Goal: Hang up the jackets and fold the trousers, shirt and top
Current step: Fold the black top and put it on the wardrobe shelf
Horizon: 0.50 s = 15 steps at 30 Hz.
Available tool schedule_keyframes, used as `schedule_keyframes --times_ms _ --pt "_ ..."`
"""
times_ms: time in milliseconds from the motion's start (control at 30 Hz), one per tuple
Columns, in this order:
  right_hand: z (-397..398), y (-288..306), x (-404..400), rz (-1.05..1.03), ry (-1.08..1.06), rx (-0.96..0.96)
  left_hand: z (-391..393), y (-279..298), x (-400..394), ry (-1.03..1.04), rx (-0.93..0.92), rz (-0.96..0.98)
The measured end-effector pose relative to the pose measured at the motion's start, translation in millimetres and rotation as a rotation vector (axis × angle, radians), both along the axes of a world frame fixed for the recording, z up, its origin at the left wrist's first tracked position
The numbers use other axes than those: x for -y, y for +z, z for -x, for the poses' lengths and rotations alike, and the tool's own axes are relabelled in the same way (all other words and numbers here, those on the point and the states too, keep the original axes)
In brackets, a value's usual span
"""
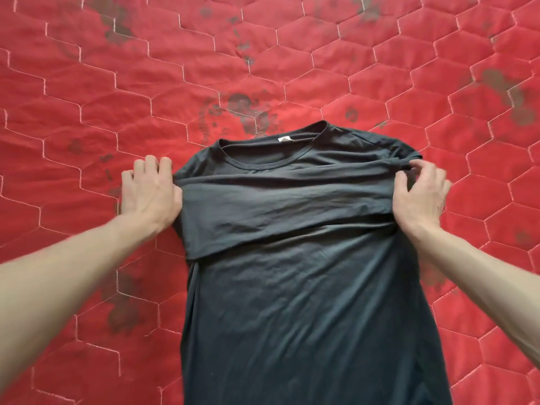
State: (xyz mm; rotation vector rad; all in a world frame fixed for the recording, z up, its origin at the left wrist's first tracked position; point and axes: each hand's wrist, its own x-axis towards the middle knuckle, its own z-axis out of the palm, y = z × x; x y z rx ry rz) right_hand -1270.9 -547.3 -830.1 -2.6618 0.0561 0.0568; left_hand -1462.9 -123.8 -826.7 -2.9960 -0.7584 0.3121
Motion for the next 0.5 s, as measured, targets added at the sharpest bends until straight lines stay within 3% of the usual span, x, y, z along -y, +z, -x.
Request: schedule_keyframes --times_ms 100,233,300,400,500 --pt "20 3 -6 0.098 0.293 0.221 14 -5 46 -0.048 0.195 -0.027" --pt "51 -11 -11 0.208 0.878 0.241 38 -28 116 -0.354 0.278 0.151" --pt "63 -23 -6 0.351 0.905 0.176 52 -40 144 -0.416 0.195 0.19" --pt "72 -36 7 0.424 0.72 0.023 80 -55 165 -0.394 0.072 0.185" --pt "85 -38 28 0.42 0.663 0.114 113 -59 181 -0.2 0.067 0.21"
